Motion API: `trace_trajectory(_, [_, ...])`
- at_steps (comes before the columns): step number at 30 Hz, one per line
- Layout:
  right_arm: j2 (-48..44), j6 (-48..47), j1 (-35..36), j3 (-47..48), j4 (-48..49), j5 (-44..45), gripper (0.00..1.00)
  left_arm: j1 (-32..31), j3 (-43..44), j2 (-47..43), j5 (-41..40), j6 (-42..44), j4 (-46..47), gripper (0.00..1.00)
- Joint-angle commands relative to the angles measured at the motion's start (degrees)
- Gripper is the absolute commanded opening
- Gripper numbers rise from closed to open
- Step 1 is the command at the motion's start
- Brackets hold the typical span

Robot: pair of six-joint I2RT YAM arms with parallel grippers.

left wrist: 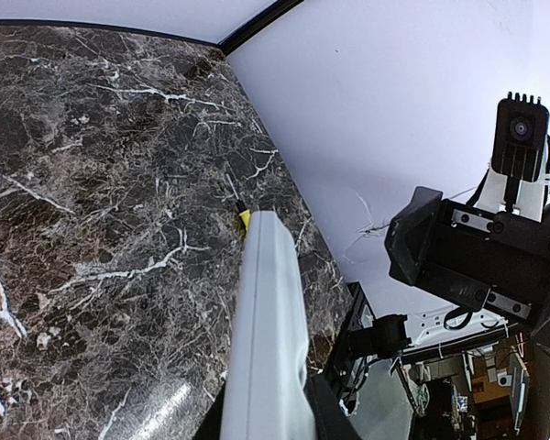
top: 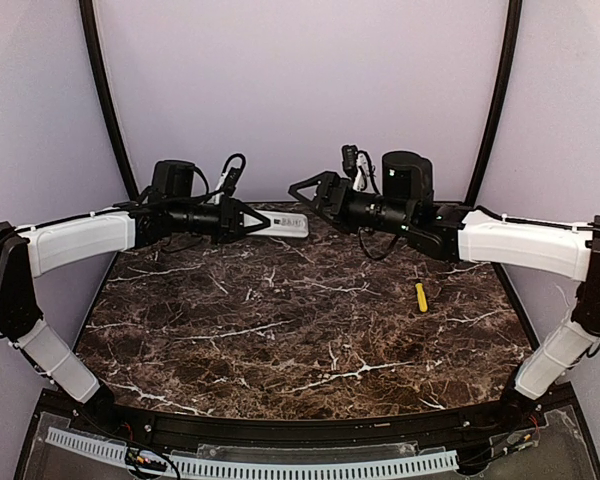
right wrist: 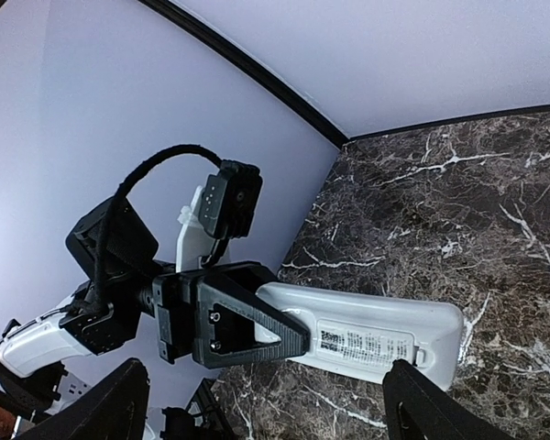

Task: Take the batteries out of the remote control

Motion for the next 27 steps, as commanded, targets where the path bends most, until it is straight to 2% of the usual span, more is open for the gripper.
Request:
trace_trajectory(1, [1.8, 0.8, 0.7, 2.8, -1.1, 0.0, 0.88, -0.1, -0.8, -2.1, -0.6, 0.9, 0.4, 0.00])
trace_trajectory(27, [7.7, -0.4, 0.9, 5.9, -3.3, 1.6, 0.87, -0.1, -1.1, -3.2, -0.2, 2.8, 0.4, 0.00])
